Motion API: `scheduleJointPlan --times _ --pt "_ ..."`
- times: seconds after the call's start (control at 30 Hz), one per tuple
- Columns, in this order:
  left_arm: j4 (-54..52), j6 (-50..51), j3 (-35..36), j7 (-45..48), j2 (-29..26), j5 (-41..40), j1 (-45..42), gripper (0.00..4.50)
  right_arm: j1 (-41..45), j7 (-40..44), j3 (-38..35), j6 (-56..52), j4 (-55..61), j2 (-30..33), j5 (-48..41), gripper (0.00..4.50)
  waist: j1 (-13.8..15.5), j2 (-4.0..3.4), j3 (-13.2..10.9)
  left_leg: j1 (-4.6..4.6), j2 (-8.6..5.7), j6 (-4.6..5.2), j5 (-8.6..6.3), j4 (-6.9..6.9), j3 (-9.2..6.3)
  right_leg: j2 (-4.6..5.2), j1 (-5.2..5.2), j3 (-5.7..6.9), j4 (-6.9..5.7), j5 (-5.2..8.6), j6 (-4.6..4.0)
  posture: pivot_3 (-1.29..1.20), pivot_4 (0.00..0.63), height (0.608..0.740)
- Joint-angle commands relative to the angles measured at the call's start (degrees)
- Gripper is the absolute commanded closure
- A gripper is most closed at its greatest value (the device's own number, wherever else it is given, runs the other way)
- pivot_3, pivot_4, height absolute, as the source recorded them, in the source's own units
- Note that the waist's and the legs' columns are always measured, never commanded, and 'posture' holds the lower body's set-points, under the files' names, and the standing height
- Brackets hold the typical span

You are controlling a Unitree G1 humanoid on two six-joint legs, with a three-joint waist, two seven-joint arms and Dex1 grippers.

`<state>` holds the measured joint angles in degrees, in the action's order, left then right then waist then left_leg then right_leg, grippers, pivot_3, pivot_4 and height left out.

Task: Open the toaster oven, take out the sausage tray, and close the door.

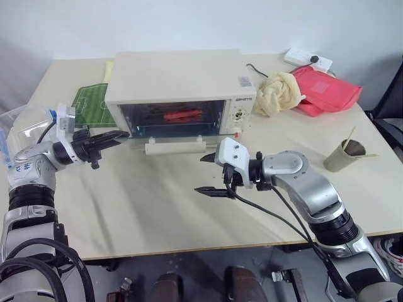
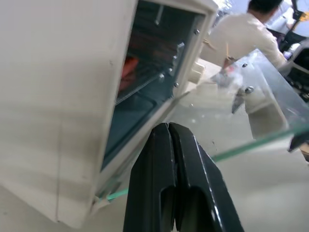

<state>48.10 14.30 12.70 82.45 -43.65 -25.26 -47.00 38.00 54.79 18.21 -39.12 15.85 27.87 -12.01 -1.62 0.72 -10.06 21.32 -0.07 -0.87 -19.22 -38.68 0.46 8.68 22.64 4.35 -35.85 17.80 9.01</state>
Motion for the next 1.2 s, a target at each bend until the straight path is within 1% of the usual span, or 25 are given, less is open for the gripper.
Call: scheduleJointPlan --times 0.03,0.3,0.43,0.53,0.67,0.8,0.87,0.93,1.0,1.1,1.2 --pt "-1.0 -0.3 -0.7 1.6 0.1 0.8 -0.3 4.47 0.9 -0.6 0.5 0.4 0.7 -0.1 0.1 0.0 0.0 0.0 0.0 0.0 0.0 0.0 -0.01 0.0 0.0 0.0 0.0 0.0 0.0 0.0 0.0 0.0 0.15 0.74" --pt "-1.9 -0.3 -1.9 2.3 1.9 1.4 0.0 4.47 -0.3 -1.4 3.2 0.1 -1.0 2.7 3.7 0.0 0.1 0.02 0.0 0.05 0.0 0.04 -0.03 -0.11 -0.01 0.0 0.0 0.0 0.0 0.0 0.0 0.0 0.15 0.74" --pt "-2.0 -0.3 -2.2 2.4 2.4 1.5 0.1 4.47 -1.0 -0.9 3.9 -0.7 -0.4 4.4 4.0 0.0 0.0 0.02 0.0 0.06 0.0 0.04 -0.03 -0.11 -0.01 0.0 0.0 0.0 0.0 0.0 0.0 0.0 0.15 0.74" --pt "-1.5 -0.4 -2.4 2.2 2.8 1.6 -0.6 4.47 -3.2 0.5 3.8 -2.6 2.5 7.3 3.3 0.0 0.1 0.03 0.0 0.06 0.0 0.05 -0.04 -0.11 -0.01 0.0 0.0 0.0 0.0 0.0 0.0 0.0 0.15 0.74" --pt "-1.1 -0.5 -2.5 2.2 3.0 1.8 -1.1 4.47 -4.4 1.0 3.2 -4.8 4.4 9.0 2.5 0.0 0.1 0.05 0.0 0.11 0.0 0.07 -0.07 -0.22 0.0 0.0 0.0 0.01 0.01 0.0 0.0 0.0 0.15 0.74" --pt "-1.2 -0.4 -2.9 2.3 3.3 2.1 -1.3 4.47 -6.8 3.4 2.1 -6.7 7.9 13.6 1.1 0.0 0.1 0.06 0.0 0.12 0.0 0.08 -0.08 -0.24 0.0 0.01 0.0 0.0 0.01 0.0 0.0 0.0 0.15 0.74" --pt "-1.6 -0.1 -3.3 2.7 3.5 2.4 -1.0 4.47 -8.8 6.4 0.4 -7.3 11.1 17.3 -1.6 0.0 0.4 0.07 0.0 0.15 0.0 0.11 -0.11 -0.29 0.0 0.01 0.0 0.0 0.02 0.0 0.0 0.0 0.15 0.74" --pt "-2.4 0.5 -4.1 3.1 3.7 2.9 -0.4 4.47 -11.6 11.2 -3.7 -7.2 15.4 22.0 -6.6 0.0 0.7 0.07 -0.1 0.18 0.0 0.13 -0.13 -0.32 -0.01 0.01 -0.01 0.01 0.04 0.0 0.0 0.0 0.15 0.74" --pt "-3.1 0.9 -4.7 3.4 3.7 3.2 0.3 4.47 -13.0 13.1 -6.7 -7.5 17.5 24.8 -9.5 0.0 1.0 0.11 -0.1 0.2 0.0 0.15 -0.15 -0.34 0.02 0.0 -0.04 0.01 0.13 0.0 0.0 0.0 0.15 0.74" --pt "-4.2 1.4 -5.6 3.5 3.8 3.7 1.2 4.47 -14.0 15.0 -10.9 -7.4 18.5 28.4 -12.7 0.0 1.2 0.12 -0.1 0.19 0.02 0.15 -0.15 -0.38 0.07 0.0 -0.07 0.01 0.18 0.0 0.0 0.0 0.15 0.74" --pt "-5.3 1.0 -7.2 3.4 3.6 5.1 2.3 4.47 -12.1 15.3 -13.7 -7.3 17.8 30.0 -14.6 0.0 1.4 0.12 -0.1 0.19 0.04 0.15 -0.15 -0.39 0.07 -0.01 -0.07 0.01 0.18 0.0 0.0 0.0 0.15 0.74"
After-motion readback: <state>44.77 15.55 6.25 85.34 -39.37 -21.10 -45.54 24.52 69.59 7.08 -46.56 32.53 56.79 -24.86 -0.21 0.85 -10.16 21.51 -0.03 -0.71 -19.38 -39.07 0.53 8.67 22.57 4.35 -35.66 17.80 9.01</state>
